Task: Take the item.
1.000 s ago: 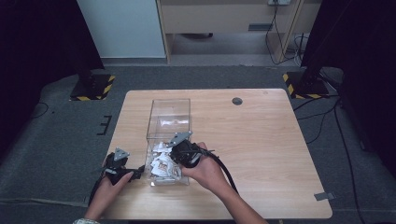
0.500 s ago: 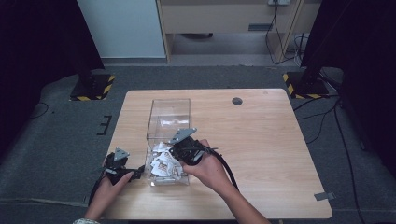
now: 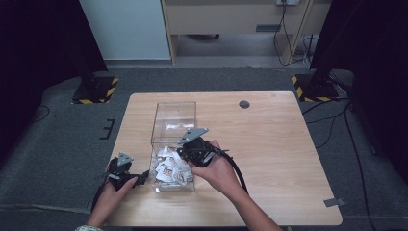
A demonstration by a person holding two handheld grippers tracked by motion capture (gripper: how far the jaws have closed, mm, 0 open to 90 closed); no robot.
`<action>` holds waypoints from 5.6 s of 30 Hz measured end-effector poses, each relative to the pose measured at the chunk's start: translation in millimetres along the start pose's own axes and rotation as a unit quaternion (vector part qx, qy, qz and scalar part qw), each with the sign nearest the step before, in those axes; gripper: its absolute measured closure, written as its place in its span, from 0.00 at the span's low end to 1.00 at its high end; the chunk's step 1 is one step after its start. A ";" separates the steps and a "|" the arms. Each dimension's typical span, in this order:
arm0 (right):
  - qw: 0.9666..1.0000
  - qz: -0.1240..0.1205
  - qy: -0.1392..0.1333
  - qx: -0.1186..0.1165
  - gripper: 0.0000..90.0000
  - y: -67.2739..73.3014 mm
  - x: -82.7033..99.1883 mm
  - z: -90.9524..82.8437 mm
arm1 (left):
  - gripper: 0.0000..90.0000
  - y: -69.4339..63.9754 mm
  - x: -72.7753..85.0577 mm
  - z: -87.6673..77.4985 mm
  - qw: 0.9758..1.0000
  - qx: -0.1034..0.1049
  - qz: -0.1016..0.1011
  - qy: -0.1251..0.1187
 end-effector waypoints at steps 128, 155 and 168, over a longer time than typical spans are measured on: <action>0.983 0.120 0.020 0.141 1.00 -157.4 94.0 -44.3 | 0.00 0.5 0.0 -0.4 1.000 -0.004 0.001 0.000; 0.977 0.142 0.063 0.145 1.00 -169.0 140.4 -9.3 | 0.00 0.6 0.1 -0.5 1.000 -0.004 0.002 0.001; 0.978 0.138 0.074 0.141 0.99 -160.9 142.0 7.9 | 0.00 0.5 0.1 -0.5 1.000 -0.004 0.002 0.001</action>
Point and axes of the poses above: each handheld gripper's, and its own axes: z roughly forward along the jaws, x roughly out of its underside, y roughly to its left, the point moved 5 cm from there along z, roughly forward along the jaws, and after that the axes turned 10 degrees about x, right-handed, at the moved point
